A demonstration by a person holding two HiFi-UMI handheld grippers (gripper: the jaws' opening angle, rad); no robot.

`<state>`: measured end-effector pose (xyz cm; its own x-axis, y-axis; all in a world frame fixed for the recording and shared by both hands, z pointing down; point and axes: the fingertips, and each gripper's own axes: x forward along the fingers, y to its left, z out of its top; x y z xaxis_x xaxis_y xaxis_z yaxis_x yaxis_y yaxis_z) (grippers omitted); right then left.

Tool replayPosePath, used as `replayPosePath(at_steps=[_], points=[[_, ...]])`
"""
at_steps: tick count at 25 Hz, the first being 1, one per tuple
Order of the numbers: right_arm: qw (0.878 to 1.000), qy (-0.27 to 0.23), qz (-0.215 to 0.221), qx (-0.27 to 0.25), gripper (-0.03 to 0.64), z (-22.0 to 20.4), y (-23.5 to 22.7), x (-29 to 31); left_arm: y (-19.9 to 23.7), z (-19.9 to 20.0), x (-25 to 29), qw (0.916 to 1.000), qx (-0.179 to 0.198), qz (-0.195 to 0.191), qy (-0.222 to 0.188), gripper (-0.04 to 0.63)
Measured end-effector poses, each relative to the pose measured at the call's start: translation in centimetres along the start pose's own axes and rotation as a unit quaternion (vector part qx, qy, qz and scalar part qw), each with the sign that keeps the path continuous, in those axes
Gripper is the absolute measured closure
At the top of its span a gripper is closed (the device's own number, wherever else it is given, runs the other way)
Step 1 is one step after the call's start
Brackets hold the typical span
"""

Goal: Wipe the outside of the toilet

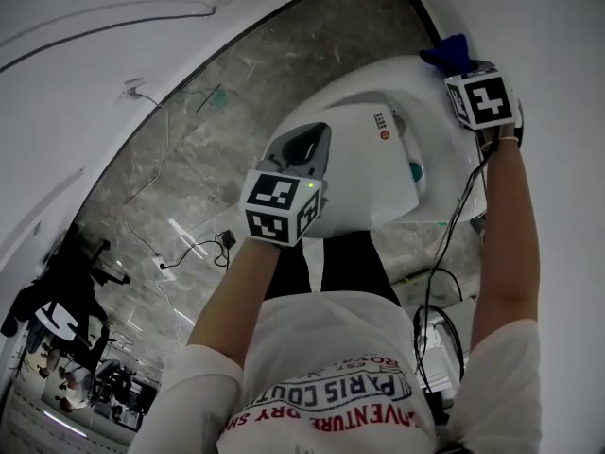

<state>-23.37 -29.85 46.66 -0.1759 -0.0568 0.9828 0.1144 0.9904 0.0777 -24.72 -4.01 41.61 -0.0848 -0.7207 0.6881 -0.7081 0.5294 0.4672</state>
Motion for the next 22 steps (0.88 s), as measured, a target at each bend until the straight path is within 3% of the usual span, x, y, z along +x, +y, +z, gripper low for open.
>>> replayPosePath(at_steps=[4,9,22], points=[[0.996,0.059,0.057,-0.046,0.541,1.9,2.1,2.4,2.9,-0.7,-0.5,0.9997,-0.020,0.014,-0.006,0.589],[0.982,0.117,0.061,-0.135,0.541,2.9,4.3,5.2,5.5,-2.1,-0.3,0.9988,-0.042,0.023,-0.012,0.589],[0.941,0.198,0.096,-0.259,0.541,3.8,10.0,11.7,10.6,-7.2,1.4,0.9953,-0.088,0.033,-0.026,0.589]])
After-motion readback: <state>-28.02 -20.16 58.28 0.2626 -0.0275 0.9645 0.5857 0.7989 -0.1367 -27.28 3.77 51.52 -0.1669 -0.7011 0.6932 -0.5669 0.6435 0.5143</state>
